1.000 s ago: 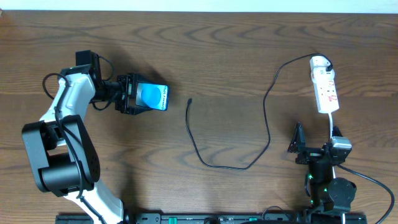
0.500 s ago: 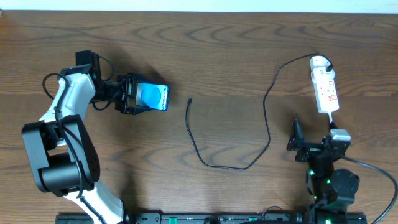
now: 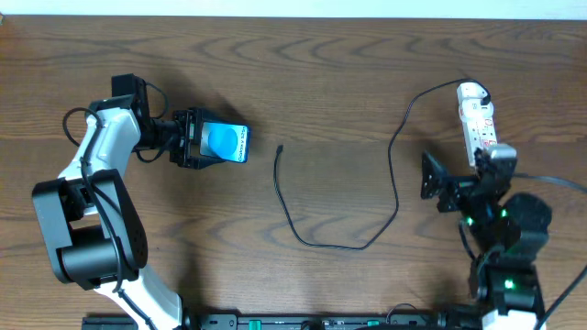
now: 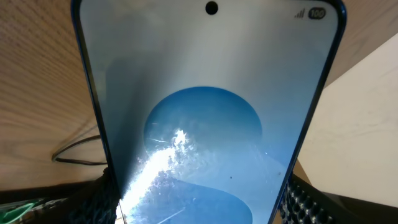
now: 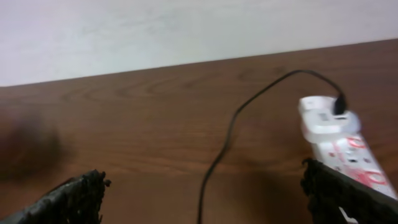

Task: Plug charger to phone and switch on socket
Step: 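Move the right gripper from rest toward the black cable's USB-C end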

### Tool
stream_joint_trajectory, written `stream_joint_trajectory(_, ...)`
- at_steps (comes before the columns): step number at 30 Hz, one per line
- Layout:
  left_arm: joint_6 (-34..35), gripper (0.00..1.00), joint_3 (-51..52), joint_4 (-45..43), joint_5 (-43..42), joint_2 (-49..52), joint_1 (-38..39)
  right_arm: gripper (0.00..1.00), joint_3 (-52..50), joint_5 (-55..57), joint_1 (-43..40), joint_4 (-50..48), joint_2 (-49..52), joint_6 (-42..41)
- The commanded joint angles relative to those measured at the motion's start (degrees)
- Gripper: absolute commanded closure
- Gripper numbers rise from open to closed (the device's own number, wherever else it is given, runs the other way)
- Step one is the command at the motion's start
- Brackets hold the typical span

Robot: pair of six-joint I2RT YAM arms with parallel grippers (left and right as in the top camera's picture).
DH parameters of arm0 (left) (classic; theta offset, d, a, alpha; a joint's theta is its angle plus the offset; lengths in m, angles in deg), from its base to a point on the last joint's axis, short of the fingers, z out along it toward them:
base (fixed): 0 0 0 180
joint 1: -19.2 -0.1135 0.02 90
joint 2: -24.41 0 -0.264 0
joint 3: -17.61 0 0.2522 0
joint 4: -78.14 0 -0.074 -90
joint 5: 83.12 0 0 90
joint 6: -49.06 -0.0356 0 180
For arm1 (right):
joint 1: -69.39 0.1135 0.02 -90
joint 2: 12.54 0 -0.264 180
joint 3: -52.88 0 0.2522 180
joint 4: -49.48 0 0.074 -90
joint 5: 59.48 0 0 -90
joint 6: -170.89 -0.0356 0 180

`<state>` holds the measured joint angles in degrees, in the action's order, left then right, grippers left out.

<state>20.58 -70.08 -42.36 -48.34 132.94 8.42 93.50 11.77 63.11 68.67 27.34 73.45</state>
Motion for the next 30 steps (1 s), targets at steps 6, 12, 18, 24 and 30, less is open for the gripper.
stream_joint_trajectory(6, -0.3, 0.35, -0.5, -3.4, -2.2, -1.1, -0.3, 0.01, 8.5, -9.6, 0.3, 3.5, 9.6, -0.7)
stream_joint_trajectory(12, -0.3, 0.35, -0.5, -6.3, -2.2, -1.1, -1.9, 0.01, 13.4, -16.0, 0.4, 4.8, 16.6, -0.7)
stream_joint_trajectory(18, -0.3, 0.35, -0.5, -6.5, -2.0, -1.1, -4.3, 0.01, 19.3, -23.9, 0.4, 5.9, 24.7, -2.4)
stream_joint_trajectory(24, -0.3, 0.35, -0.5, -6.5, -1.7, -1.1, -6.4, 0.01, 24.9, -26.7, 3.1, 7.8, 31.0, -2.8)
stream_joint_trajectory(30, -0.3, 0.35, -0.5, -6.6, -1.6, -1.1, -7.0, 0.01, 29.1, -26.6, 9.8, 8.0, 36.3, -3.3)
